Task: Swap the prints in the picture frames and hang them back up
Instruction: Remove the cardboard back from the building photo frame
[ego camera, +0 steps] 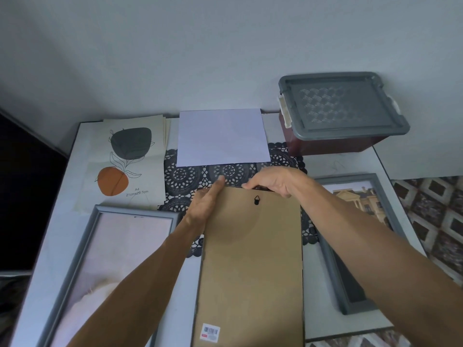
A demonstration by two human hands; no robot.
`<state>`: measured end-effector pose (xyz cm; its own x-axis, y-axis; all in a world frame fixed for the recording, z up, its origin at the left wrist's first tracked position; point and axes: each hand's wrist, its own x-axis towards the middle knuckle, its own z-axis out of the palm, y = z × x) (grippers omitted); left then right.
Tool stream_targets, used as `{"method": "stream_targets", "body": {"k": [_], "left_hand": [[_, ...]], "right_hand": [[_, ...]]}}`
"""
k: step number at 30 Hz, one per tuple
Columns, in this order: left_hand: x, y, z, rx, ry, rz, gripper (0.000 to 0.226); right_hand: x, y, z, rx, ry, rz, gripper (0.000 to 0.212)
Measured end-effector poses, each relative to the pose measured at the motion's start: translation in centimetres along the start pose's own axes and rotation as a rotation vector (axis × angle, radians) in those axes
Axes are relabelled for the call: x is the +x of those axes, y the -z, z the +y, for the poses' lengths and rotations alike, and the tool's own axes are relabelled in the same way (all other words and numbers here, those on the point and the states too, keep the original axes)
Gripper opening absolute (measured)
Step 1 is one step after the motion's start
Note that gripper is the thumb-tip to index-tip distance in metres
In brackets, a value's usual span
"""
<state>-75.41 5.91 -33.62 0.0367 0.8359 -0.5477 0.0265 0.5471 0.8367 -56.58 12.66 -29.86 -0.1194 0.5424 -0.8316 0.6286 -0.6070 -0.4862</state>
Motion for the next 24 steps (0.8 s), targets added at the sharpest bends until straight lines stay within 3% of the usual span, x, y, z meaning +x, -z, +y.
{"method": "stream_targets", "body": {"k": [6, 12, 16, 21, 24], "left_hand": [[0.2, 0.8, 0.5, -0.138, 0.033, -0.025, 0.043], [0.8, 1.7, -0.2, -0.222, 0.113, -0.011, 0.042], [1.3, 1.8, -0.1, -0.327, 0.174, -0.030, 0.048], [0.8, 1.8, -0.3, -0.321, 0.172, -0.122, 0.066], [0.3, 2.3, -1.3, -0.218, 0.149, -0.113, 0.060]], "right_hand": [[-0.9, -0.8, 0.2, -0.129, 0.355, 0.108, 0.028], [-1.1, -1.8, 0.7, -0.309, 0.544, 0.215, 0.034], [-0.8, -2.2, 0.9, -0.416, 0.567, 0.291, 0.056], [-0.8, -1.7, 1.1, -0.345, 0.582, 0.315, 0.049], [-0.4, -1.1, 1.6, -0.310, 0.577, 0.350, 0.046]]}}
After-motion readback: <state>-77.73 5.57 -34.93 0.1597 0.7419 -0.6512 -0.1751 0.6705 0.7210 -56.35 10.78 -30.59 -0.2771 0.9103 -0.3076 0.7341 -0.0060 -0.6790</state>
